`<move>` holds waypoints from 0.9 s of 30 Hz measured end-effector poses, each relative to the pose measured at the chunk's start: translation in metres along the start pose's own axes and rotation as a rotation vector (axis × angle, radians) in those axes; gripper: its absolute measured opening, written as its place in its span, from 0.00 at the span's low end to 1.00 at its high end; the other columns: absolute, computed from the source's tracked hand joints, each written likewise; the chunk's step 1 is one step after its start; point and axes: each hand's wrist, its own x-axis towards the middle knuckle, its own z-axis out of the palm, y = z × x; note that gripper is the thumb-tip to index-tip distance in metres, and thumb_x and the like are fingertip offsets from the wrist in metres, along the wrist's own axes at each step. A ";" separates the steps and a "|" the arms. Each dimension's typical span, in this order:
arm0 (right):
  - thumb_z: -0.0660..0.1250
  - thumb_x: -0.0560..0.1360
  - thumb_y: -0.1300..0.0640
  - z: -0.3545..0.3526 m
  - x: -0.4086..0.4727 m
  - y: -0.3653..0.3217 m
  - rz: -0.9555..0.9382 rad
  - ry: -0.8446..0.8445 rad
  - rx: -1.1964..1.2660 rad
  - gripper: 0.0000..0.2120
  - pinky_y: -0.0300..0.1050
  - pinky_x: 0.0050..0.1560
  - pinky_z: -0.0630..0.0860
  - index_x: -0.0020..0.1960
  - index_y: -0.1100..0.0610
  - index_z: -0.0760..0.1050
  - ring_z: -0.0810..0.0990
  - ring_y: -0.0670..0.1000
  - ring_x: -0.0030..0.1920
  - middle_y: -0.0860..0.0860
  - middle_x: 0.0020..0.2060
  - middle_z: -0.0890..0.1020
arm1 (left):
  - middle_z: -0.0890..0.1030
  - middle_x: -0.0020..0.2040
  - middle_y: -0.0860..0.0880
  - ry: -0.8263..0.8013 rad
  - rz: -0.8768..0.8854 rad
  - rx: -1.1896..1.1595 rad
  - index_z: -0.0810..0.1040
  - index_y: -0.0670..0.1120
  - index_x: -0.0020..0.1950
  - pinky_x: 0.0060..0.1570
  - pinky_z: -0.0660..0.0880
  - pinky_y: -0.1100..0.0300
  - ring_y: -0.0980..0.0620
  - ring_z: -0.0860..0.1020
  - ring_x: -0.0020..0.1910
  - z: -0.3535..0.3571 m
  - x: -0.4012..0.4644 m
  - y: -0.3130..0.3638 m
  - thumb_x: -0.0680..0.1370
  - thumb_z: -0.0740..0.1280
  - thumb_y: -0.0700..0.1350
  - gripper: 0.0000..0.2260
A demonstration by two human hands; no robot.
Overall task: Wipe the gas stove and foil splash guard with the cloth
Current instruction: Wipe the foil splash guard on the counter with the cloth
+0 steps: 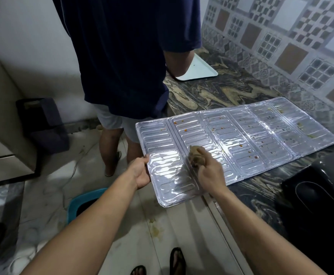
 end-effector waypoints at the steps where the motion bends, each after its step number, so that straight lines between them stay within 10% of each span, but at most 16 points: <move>1: 0.57 0.68 0.71 0.007 -0.002 0.004 -0.050 -0.064 -0.059 0.28 0.45 0.48 0.71 0.57 0.44 0.75 0.77 0.56 0.52 0.48 0.51 0.77 | 0.85 0.38 0.43 0.009 0.001 -0.006 0.76 0.45 0.49 0.36 0.81 0.48 0.46 0.84 0.34 0.000 0.001 -0.001 0.83 0.53 0.40 0.13; 5: 0.61 0.72 0.68 0.038 -0.036 0.009 -0.171 -0.352 -0.181 0.27 0.47 0.54 0.71 0.67 0.47 0.73 0.76 0.58 0.61 0.55 0.63 0.76 | 0.84 0.33 0.41 0.026 0.017 -0.038 0.75 0.44 0.48 0.25 0.80 0.48 0.45 0.84 0.29 0.004 0.003 -0.004 0.83 0.53 0.39 0.12; 8: 0.57 0.70 0.63 0.044 -0.061 0.000 -0.237 -0.501 -0.134 0.23 0.50 0.51 0.77 0.61 0.47 0.76 0.81 0.56 0.50 0.54 0.51 0.83 | 0.84 0.32 0.42 0.008 0.025 -0.041 0.75 0.43 0.48 0.30 0.81 0.48 0.45 0.83 0.29 0.003 0.005 -0.007 0.84 0.52 0.39 0.13; 17: 0.60 0.72 0.69 -0.008 -0.020 0.014 -0.028 -0.020 -0.049 0.25 0.35 0.45 0.73 0.63 0.49 0.76 0.78 0.49 0.48 0.47 0.46 0.79 | 0.83 0.28 0.45 0.044 -0.026 0.111 0.75 0.42 0.44 0.53 0.76 0.45 0.48 0.83 0.28 0.002 -0.001 -0.001 0.82 0.56 0.35 0.11; 22: 0.58 0.72 0.63 0.030 -0.054 0.031 -0.230 -0.307 -0.373 0.27 0.51 0.74 0.59 0.70 0.51 0.71 0.63 0.59 0.74 0.53 0.70 0.72 | 0.82 0.27 0.42 0.047 -0.056 0.079 0.74 0.40 0.43 0.64 0.66 0.40 0.46 0.83 0.34 0.005 0.003 -0.004 0.83 0.54 0.36 0.12; 25: 0.56 0.73 0.58 0.047 -0.087 0.026 -0.337 -0.361 -0.289 0.26 0.44 0.76 0.48 0.71 0.54 0.70 0.59 0.52 0.76 0.51 0.72 0.70 | 0.82 0.28 0.41 0.039 -0.051 0.048 0.74 0.39 0.45 0.66 0.65 0.40 0.46 0.83 0.28 0.003 0.009 -0.007 0.83 0.54 0.38 0.12; 27: 0.59 0.71 0.63 0.049 -0.094 0.023 -0.337 -0.419 -0.194 0.26 0.38 0.73 0.57 0.68 0.50 0.72 0.67 0.52 0.72 0.50 0.66 0.77 | 0.82 0.28 0.41 0.046 -0.045 0.040 0.74 0.40 0.45 0.63 0.65 0.38 0.46 0.82 0.24 0.003 0.010 -0.008 0.83 0.54 0.38 0.12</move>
